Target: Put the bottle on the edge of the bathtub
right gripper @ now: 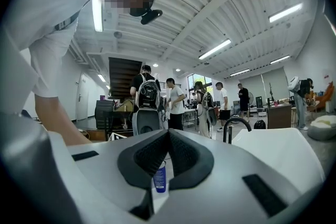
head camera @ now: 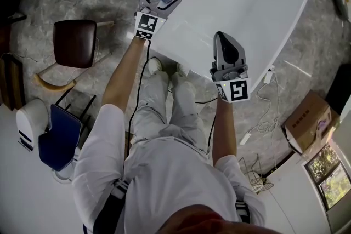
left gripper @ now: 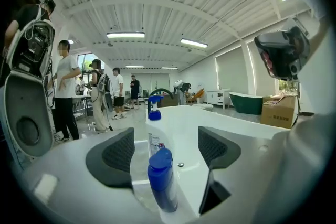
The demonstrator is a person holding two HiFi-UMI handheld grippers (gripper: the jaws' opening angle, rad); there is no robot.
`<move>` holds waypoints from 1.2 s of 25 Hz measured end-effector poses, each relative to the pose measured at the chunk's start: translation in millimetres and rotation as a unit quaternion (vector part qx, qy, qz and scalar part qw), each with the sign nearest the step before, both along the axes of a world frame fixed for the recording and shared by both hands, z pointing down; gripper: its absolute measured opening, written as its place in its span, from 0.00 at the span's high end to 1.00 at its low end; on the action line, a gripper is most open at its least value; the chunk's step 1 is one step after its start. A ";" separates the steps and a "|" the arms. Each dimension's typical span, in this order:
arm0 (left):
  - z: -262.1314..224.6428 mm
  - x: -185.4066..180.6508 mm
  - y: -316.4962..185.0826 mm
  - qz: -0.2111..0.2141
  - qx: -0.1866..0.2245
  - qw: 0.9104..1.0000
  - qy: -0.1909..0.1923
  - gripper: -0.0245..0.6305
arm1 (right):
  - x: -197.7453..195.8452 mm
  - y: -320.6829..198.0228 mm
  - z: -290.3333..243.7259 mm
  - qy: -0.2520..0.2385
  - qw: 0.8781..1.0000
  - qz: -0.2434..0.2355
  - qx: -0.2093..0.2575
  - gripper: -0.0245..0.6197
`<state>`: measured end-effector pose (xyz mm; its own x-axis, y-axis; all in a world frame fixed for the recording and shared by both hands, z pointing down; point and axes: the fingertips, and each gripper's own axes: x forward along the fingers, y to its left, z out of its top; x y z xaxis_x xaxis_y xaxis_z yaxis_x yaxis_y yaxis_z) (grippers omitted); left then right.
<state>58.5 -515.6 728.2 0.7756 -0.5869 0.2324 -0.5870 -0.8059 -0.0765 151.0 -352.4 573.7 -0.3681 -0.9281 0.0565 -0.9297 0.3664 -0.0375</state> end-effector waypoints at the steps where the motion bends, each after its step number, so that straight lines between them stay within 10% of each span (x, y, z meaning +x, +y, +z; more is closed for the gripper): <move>1: -11.8 -1.8 2.0 0.000 0.003 1.000 0.002 0.38 | -1.7 1.0 -8.3 0.002 1.000 -0.001 0.001 0.96; 30: -265.1 -35.1 132.9 -0.056 0.051 0.997 0.022 0.96 | -25.6 103.4 -207.8 0.031 0.999 -0.009 0.027 0.96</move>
<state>23.4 -382.6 463.0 0.7120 -0.6891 0.1348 -0.6772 -0.7247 -0.1273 125.4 -249.0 365.9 -0.3823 -0.9236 0.0296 -0.9228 0.3832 0.0394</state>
